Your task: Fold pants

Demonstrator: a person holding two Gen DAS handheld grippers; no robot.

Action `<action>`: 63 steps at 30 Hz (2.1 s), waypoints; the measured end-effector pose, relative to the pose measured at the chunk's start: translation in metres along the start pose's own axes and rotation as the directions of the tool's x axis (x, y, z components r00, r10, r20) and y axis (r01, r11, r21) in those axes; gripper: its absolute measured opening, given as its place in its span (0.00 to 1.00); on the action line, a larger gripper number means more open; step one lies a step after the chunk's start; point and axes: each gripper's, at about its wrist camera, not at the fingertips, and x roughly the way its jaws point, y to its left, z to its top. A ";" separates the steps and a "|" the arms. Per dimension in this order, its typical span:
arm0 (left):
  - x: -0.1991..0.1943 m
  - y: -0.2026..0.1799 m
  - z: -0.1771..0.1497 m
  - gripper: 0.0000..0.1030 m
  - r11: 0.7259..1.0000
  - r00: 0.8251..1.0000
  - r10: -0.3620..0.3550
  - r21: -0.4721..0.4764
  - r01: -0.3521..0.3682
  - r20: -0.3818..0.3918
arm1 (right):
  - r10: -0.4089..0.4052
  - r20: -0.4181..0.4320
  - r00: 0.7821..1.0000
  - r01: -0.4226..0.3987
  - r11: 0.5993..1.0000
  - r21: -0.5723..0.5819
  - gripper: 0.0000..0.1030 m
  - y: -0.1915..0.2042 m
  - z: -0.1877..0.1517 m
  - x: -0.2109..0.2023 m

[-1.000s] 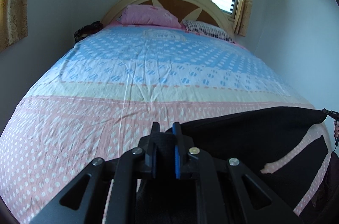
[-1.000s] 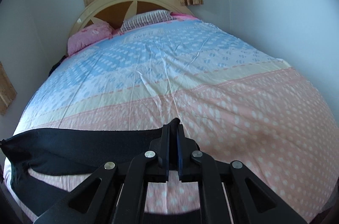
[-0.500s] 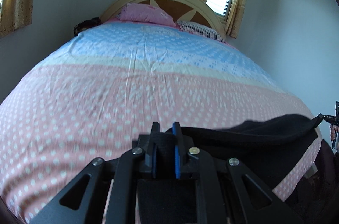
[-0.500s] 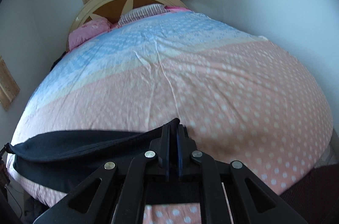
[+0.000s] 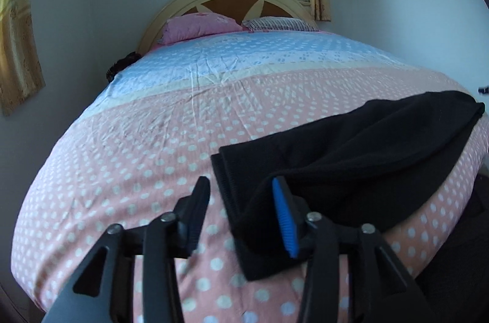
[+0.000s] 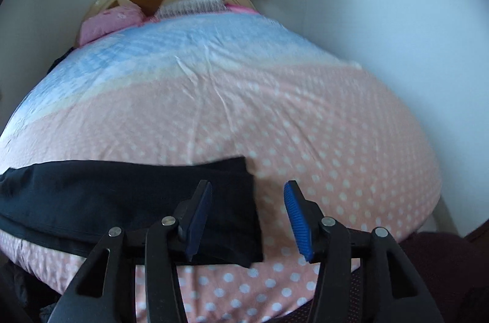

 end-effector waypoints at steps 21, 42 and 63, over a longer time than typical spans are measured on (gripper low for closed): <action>-0.026 -0.033 -0.007 0.52 0.977 0.999 -0.053 0.206 0.049 0.013 | 0.473 -0.256 0.843 -0.507 0.540 -0.671 0.49 0.398 -0.096 -0.022; -0.012 -0.037 -0.016 0.10 0.931 0.999 -0.046 0.361 0.054 -0.029 | 0.444 -0.301 0.844 -0.515 0.513 -0.686 0.03 0.420 -0.112 -0.016; -0.079 0.011 -0.008 0.65 0.993 0.992 0.069 0.085 -0.078 0.106 | 0.550 -0.234 0.802 -0.549 0.523 -0.652 0.31 0.407 -0.066 -0.049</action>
